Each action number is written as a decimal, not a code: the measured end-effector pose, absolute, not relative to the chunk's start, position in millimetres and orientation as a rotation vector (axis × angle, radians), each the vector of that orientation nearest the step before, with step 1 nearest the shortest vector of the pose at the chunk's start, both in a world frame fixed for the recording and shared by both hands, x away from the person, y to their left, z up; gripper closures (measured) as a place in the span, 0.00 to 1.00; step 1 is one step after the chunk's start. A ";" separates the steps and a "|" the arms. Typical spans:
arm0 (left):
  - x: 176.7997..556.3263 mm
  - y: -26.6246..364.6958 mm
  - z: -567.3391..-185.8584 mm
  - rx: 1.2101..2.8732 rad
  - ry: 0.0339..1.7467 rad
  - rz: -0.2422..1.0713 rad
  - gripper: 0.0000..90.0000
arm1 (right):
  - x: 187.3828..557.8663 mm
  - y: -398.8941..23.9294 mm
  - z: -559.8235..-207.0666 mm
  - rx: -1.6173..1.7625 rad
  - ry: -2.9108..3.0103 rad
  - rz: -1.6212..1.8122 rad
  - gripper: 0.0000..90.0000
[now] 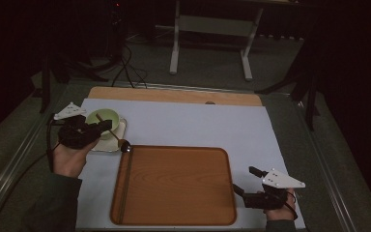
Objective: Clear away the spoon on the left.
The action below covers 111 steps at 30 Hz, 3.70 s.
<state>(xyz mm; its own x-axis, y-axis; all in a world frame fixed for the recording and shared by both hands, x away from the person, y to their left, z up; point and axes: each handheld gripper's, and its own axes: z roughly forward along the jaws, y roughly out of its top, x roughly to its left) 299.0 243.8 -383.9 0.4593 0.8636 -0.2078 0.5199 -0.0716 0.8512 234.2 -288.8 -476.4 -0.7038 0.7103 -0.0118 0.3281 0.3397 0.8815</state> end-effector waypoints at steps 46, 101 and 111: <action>280.4 198.5 -441.8 1.934 1.190 0.228 0.99 | 234.3 -287.9 -476.5 0.911 2.217 1.318 0.15; 290.6 160.6 -517.8 2.159 1.258 0.188 0.57 | 234.4 -287.8 -476.3 0.915 2.223 1.316 0.15; 294.4 162.4 -514.7 2.173 1.237 0.253 0.49 | 234.3 -287.7 -476.3 0.915 2.224 1.316 0.15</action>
<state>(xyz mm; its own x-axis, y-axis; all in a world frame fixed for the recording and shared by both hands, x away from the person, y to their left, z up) 294.4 162.4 -514.7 0.5434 0.8291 -0.1314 0.7107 -0.3710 0.5978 234.3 -287.7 -476.3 -0.7069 0.7072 -0.0082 0.3334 0.3434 0.8780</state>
